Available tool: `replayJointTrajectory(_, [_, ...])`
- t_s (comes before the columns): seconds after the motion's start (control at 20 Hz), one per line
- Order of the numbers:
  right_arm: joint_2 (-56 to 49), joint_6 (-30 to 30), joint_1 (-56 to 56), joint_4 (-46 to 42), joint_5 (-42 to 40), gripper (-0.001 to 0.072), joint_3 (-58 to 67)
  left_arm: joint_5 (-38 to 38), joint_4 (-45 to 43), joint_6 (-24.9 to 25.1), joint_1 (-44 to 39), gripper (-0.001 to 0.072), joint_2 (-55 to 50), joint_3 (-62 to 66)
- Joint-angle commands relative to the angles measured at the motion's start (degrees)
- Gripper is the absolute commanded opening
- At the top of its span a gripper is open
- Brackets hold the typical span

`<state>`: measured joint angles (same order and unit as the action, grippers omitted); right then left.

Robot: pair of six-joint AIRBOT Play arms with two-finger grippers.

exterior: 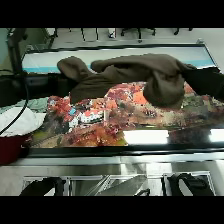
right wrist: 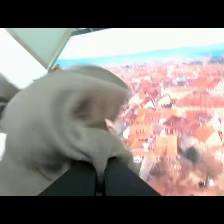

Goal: Fold the shirts.

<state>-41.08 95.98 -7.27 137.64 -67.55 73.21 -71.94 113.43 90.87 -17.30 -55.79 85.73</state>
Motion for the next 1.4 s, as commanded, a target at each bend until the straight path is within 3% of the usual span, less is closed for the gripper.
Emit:
replayJointTrajectory(0.0, [-0.15,-1.49,1.73,-0.52,-2.71,0.0025,-5.07,0.11,-1.20,-0.04,0.44,0.0021,5.09,-7.52])
replayJointTrajectory(0.35, [-0.33,1.77,7.45,-0.46,2.12,0.0025,-37.66,23.23,-1.31,0.15,-6.29,0.0022,9.46,-40.81])
replayJointTrajectory(0.5, [-0.44,3.21,7.45,-0.46,4.66,0.0024,-44.70,27.58,0.42,0.04,-8.85,0.0022,8.66,-49.81])
replayJointTrajectory(0.6, [-0.44,3.69,7.45,-0.52,5.07,0.0025,-45.33,25.75,3.34,0.07,-8.94,0.0026,7.43,-51.32])
replayJointTrajectory(0.65, [-0.44,4.35,7.41,-0.55,5.09,0.0025,-45.33,23.12,3.50,0.07,-8.85,0.0203,6.86,-50.97])
replayJointTrajectory(0.7, [-0.68,4.61,7.41,-0.76,5.09,0.0025,-45.33,20.31,3.61,0.04,-8.83,0.0433,6.45,-50.42])
replayJointTrajectory(0.75, [-1.14,4.59,7.34,-1.60,5.35,0.0025,-45.33,17.90,3.63,-0.28,-8.85,0.0508,6.10,-49.94])
replayJointTrajectory(0.95, [-4.17,4.79,7.34,-4.11,8.48,0.0026,-45.29,14.25,1.95,-0.50,-7.15,0.0508,8.85,-49.77])
replayJointTrajectory(1.15, [-7.21,4.79,7.34,-3.91,9.40,0.0026,-45.27,17.53,5.40,-0.52,3.65,0.0502,11.69,-50.47])
replayJointTrajectory(1.35, [-7.69,4.79,7.34,-3.91,9.40,0.0026,-45.27,21.31,7.98,0.13,9.64,0.0502,4.87,-53.75])
